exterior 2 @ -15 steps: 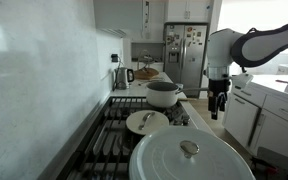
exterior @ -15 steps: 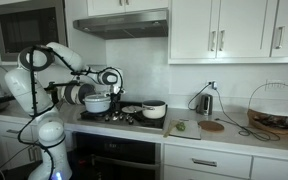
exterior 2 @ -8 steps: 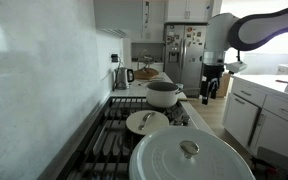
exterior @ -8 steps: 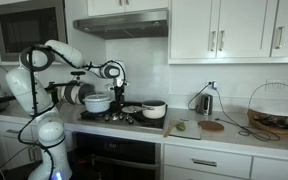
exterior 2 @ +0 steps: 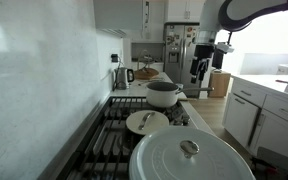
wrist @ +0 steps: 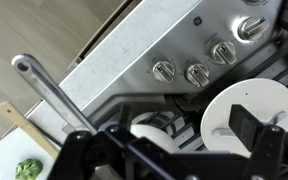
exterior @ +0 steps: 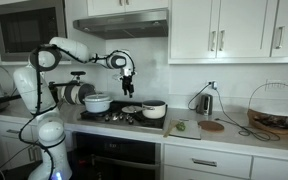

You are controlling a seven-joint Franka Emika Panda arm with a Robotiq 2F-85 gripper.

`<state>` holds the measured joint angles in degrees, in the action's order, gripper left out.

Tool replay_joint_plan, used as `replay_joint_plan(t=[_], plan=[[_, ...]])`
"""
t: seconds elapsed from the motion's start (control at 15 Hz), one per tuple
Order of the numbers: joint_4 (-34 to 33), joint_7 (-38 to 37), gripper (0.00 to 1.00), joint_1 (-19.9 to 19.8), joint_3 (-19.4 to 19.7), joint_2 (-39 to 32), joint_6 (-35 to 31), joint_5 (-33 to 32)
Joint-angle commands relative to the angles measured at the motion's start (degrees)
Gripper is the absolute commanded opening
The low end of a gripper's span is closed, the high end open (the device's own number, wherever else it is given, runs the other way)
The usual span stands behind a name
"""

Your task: Remove the wooden spatula from the chopping board and use it to stir the contents in the pot on the right side of the stove, return the wooden spatula to the chopping board

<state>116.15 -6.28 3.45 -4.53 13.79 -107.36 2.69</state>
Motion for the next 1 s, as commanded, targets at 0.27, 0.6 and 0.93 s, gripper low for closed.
replay_joint_plan(t=[0.27,0.6,0.93], plan=[[-20.0,10.8,1.0,-2.0,5.1,-11.7,8.0,2.4],[-31.8,16.4,1.0,-5.2,8.0,-18.7,12.7,2.8],[-42.2,24.5,1.0,-9.4,9.5,-25.4,19.7,2.8]])
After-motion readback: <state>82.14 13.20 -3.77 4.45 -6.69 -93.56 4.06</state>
